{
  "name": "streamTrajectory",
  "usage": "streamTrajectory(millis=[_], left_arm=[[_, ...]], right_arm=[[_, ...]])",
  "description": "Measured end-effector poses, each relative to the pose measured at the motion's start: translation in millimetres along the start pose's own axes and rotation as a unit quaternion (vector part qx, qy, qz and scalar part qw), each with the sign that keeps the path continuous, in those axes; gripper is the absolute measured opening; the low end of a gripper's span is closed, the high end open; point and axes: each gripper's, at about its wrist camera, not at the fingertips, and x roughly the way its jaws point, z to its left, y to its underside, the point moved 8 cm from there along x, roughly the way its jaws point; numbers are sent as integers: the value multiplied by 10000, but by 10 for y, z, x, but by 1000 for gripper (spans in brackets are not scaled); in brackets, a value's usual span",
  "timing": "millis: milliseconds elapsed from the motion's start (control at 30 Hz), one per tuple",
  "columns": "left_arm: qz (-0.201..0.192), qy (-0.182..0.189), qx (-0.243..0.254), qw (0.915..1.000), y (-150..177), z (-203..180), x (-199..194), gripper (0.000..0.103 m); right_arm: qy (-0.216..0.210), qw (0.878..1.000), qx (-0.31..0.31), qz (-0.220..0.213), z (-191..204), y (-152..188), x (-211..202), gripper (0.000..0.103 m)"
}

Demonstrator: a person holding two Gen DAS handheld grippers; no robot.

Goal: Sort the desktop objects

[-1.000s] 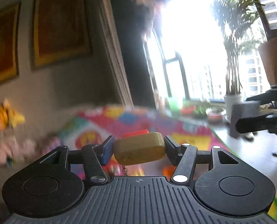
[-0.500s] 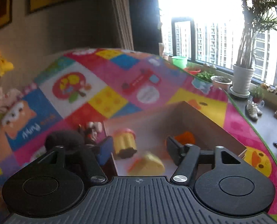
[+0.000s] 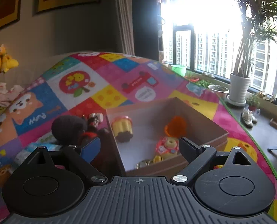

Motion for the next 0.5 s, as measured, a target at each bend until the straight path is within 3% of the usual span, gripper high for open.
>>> streamTrajectory(millis=[233, 333, 400, 500], left_arm=[[-14, -18, 64, 10000, 9, -46, -168, 96], [-6, -25, 20, 10000, 48, -73, -207, 97], [-23, -43, -4, 10000, 88, -115, -200, 97], [11, -65, -31, 10000, 188, -162, -172, 97]], right_arm=[[257, 9980, 529, -216, -431, -7, -213, 73], [850, 9940, 658, -216, -735, -53, -232, 78], [1279, 9873, 935, -81, -1121, -67, -146, 79], [1928, 9670, 1648, 238, -2025, 27, 89, 80]])
